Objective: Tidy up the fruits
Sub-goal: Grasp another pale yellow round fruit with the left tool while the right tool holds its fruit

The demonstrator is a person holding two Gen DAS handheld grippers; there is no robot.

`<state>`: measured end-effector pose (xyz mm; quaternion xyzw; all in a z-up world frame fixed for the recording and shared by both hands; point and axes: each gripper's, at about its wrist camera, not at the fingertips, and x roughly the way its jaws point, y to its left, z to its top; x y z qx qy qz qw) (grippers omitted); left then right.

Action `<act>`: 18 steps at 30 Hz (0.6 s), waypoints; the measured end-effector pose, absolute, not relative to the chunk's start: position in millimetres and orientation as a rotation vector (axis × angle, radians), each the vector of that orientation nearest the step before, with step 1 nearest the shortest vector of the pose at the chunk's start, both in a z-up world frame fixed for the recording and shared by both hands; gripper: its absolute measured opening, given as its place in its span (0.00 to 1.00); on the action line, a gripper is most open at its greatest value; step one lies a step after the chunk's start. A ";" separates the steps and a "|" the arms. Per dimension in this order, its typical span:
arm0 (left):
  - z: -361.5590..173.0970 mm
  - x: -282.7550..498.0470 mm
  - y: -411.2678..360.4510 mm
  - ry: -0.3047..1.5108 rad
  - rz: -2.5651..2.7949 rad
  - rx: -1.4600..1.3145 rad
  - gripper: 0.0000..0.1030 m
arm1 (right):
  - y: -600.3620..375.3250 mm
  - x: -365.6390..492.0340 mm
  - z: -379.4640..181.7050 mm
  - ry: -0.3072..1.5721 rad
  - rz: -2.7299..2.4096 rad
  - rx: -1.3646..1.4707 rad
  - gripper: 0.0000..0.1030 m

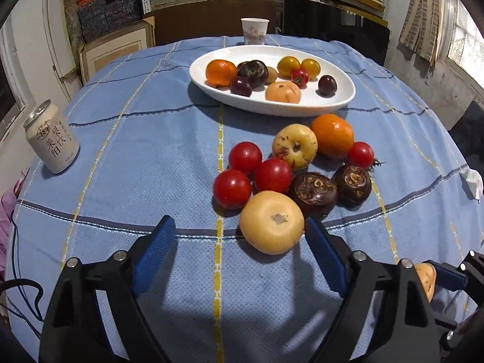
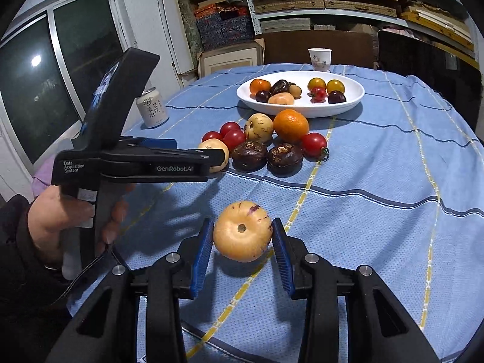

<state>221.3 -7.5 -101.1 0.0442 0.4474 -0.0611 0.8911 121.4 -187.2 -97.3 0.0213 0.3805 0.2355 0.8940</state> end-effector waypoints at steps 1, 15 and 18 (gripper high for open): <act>-103.2 221.5 -8.8 0.936 -0.132 0.097 0.78 | -187.3 121.0 -97.2 0.789 0.489 0.046 0.39; -109.0 221.8 -9.7 0.912 -0.132 0.109 0.42 | -188.3 120.3 -97.2 0.789 0.484 0.061 0.39; -107.8 220.2 -5.2 0.916 -0.138 0.079 0.42 | -189.6 120.7 -96.9 0.787 0.483 0.068 0.39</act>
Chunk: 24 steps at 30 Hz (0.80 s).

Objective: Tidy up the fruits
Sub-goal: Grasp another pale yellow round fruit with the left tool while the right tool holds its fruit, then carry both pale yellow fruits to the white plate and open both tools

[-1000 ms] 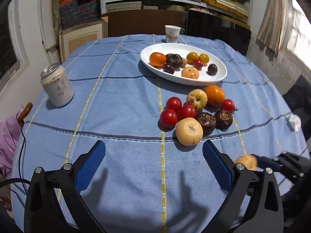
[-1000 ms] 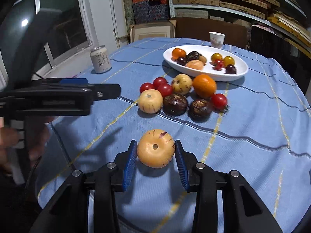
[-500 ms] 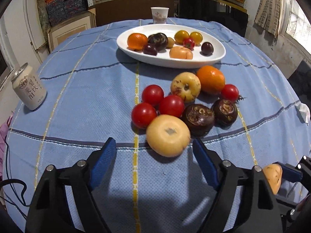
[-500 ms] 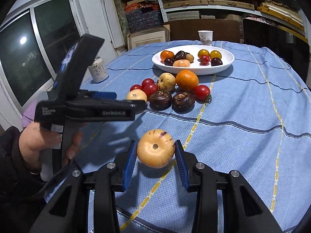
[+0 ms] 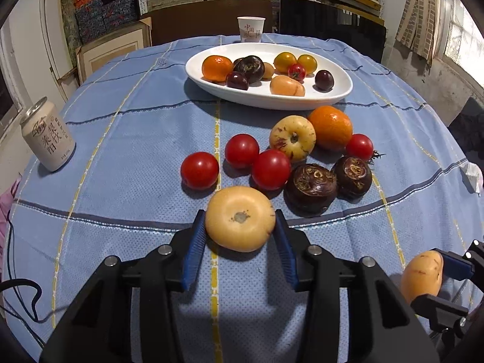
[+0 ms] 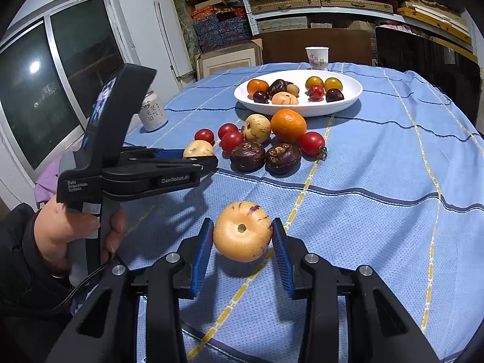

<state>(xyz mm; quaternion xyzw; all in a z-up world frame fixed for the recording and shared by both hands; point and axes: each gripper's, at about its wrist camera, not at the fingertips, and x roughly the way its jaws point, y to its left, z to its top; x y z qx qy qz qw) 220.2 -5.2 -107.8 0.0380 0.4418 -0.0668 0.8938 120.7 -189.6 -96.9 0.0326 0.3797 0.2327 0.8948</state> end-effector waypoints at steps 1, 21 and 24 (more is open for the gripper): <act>-107.5 219.1 -2.7 0.916 -0.140 0.066 0.42 | -190.1 120.6 -96.9 0.787 0.481 0.070 0.39; -73.9 171.3 12.0 0.813 -0.132 0.052 0.42 | -194.0 118.1 -94.7 0.766 0.450 0.085 0.39; -63.8 164.2 20.1 0.795 -0.129 0.029 0.42 | -194.5 116.8 -93.7 0.758 0.437 0.081 0.39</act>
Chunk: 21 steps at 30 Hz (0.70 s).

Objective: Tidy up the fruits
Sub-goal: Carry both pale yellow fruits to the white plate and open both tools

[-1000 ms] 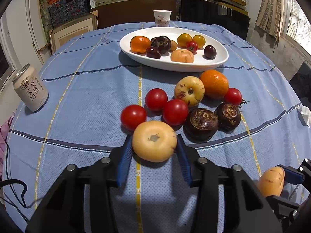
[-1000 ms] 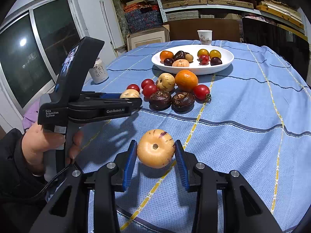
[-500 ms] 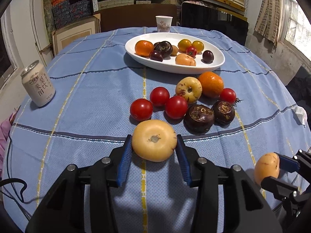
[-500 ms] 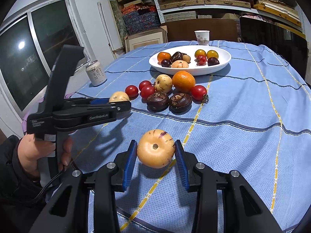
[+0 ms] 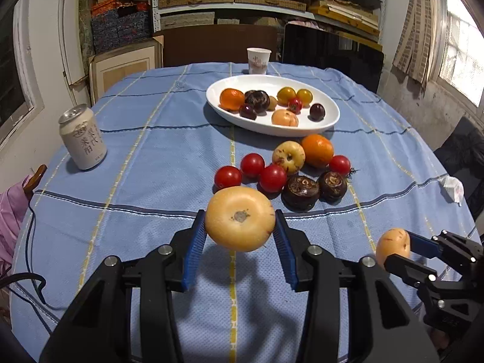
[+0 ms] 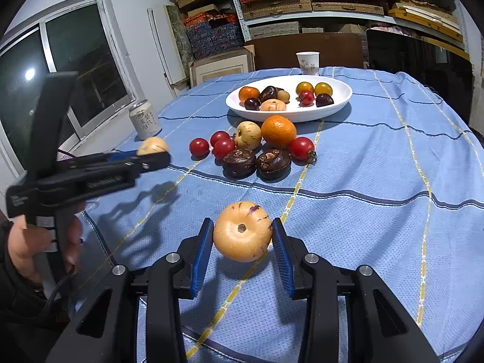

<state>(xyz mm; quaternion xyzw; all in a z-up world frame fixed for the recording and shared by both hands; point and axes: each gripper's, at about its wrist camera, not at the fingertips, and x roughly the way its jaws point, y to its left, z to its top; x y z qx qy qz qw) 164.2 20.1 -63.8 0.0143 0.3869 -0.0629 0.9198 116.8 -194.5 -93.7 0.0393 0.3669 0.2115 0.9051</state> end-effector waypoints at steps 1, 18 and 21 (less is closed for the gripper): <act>-58.6 161.0 24.2 0.787 -0.130 0.018 0.42 | -194.9 116.4 -93.6 0.755 0.433 0.080 0.39; 24.7 147.7 34.2 0.673 -0.227 0.006 0.42 | -219.4 126.5 -28.7 0.633 0.350 0.005 0.39; 42.3 160.2 24.7 0.653 -0.239 0.025 0.42 | -223.7 145.1 2.4 0.582 0.331 -0.029 0.39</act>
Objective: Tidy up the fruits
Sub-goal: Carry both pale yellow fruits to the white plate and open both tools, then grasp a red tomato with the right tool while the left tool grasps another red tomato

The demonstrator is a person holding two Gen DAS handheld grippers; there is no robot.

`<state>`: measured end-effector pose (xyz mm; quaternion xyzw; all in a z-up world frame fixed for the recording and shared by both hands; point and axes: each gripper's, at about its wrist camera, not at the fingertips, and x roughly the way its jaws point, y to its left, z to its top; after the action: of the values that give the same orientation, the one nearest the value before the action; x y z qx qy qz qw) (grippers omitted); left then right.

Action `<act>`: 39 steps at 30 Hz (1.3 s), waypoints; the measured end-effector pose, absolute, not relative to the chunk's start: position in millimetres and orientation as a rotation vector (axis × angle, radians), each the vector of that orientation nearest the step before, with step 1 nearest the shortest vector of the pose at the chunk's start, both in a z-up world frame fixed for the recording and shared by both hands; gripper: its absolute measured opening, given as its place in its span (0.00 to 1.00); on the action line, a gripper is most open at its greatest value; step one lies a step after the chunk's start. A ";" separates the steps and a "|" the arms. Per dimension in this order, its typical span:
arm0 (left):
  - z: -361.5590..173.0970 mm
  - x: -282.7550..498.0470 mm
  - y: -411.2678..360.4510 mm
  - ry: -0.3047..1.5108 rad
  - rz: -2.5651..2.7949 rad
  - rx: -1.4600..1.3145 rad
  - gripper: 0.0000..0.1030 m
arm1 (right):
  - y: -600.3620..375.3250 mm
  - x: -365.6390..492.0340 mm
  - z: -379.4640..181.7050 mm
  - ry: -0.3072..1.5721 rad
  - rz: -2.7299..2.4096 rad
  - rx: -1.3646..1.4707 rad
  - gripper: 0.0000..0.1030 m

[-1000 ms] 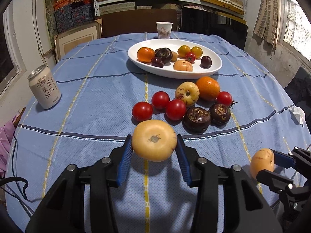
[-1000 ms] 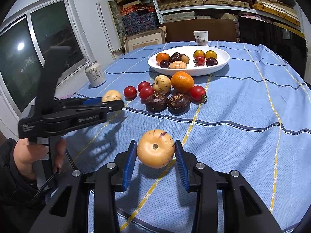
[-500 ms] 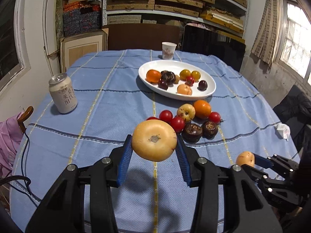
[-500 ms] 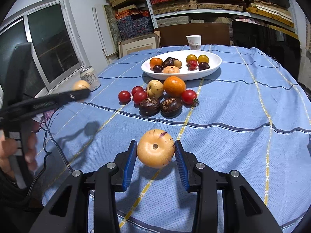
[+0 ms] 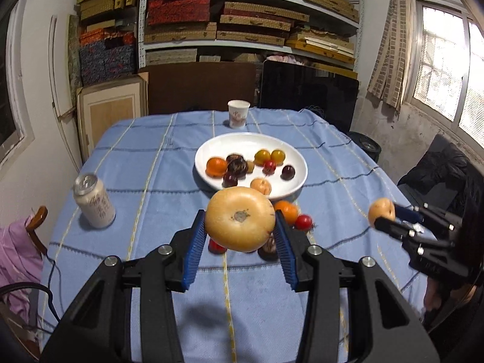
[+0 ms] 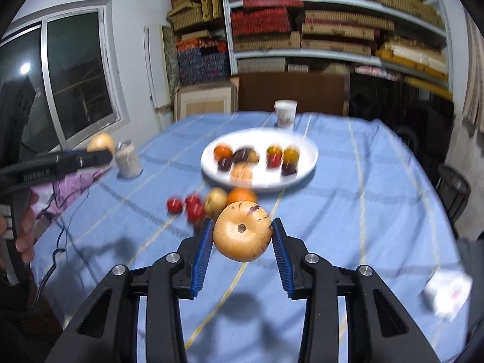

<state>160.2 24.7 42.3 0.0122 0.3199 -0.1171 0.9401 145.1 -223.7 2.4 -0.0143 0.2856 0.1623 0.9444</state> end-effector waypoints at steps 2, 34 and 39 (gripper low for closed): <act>53.2 172.7 17.0 0.642 -0.246 0.041 0.42 | -223.7 163.9 21.0 0.551 0.310 -0.066 0.39; -38.9 395.0 -7.9 0.871 -0.201 -0.038 0.73 | -194.0 382.9 -45.0 0.715 0.281 -0.159 0.56; -16.2 357.9 0.1 0.835 -0.242 -0.077 0.74 | -204.3 348.8 -23.6 0.686 0.285 -0.126 0.56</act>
<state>357.9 0.1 -16.2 -0.0371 0.4042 -0.1170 0.9064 348.8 -204.3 -23.6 -0.0617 0.3351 0.1391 0.9298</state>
